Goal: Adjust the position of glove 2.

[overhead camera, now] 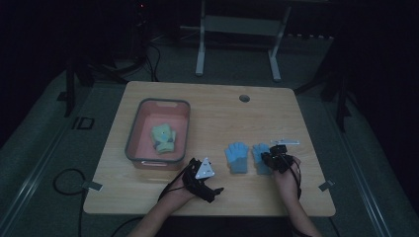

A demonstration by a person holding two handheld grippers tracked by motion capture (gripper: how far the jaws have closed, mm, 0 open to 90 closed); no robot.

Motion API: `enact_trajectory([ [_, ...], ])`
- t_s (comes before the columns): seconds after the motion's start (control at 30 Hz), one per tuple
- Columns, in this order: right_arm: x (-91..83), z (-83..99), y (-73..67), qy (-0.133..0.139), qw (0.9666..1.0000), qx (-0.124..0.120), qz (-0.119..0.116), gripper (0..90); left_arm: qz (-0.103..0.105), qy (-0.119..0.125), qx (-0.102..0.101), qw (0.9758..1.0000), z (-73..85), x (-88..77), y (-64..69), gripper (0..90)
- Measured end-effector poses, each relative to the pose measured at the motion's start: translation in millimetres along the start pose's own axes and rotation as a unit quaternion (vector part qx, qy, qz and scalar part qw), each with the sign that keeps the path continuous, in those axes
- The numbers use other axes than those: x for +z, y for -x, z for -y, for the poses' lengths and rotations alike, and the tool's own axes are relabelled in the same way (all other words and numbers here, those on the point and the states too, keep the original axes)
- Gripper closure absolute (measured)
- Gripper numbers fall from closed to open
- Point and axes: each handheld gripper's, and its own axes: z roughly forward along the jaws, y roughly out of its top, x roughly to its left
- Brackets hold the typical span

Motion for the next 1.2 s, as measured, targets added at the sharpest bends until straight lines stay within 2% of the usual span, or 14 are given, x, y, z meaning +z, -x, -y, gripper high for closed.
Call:
enact_trajectory([
  [0.17, 5.1, 2.8, 2.4, -0.005, 1.0000, 0.000, -0.006, 74.5, 0.001, 0.001, 0.000, 1.0000, 0.1, 0.0, -0.2, 1.2],
  [0.37, -5.3, 0.7, 8.4, 0.006, 0.9998, -0.010, -0.013, 66.8, 0.004, 0.004, 0.000, 1.0000, -0.4, 0.1, -0.1, 1.2],
  [0.47, -13.8, -1.1, 13.0, 0.012, 0.9994, -0.025, -0.020, 64.9, 0.004, 0.005, 0.001, 1.0000, 0.0, 0.0, -0.3, 1.2],
  [0.67, -24.1, -6.8, 30.0, 0.010, 0.9967, -0.063, -0.051, 59.3, 0.003, 0.003, 0.002, 1.0000, 0.3, 0.4, -0.6, 1.2],
  [0.73, -26.1, -7.5, 34.4, 0.011, 0.9946, -0.073, -0.074, 57.9, 0.002, 0.003, 0.002, 1.0000, 0.2, 0.3, -0.7, 1.2],
  [0.77, -26.9, -7.5, 35.4, 0.012, 0.9940, -0.078, -0.075, 58.0, 0.003, 0.003, 0.001, 1.0000, 0.2, 0.4, -0.7, 1.2],
  [0.93, -26.9, -5.0, 35.9, 0.015, 0.9849, -0.124, -0.120, 58.6, 0.003, 0.002, 0.002, 1.0000, 0.3, 0.6, -0.5, 1.2],
  [1.07, -24.4, -2.3, 34.0, 0.017, 0.9778, -0.158, -0.136, 59.4, 0.003, 0.007, 0.002, 1.0000, 0.9, 0.4, -0.4, 1.2],
  [1.2, -21.3, -2.2, 33.2, 0.016, 0.9736, -0.174, -0.147, 58.6, 0.004, 0.005, 0.005, 1.0000, 1.1, 0.8, 0.0, 1.2],
])
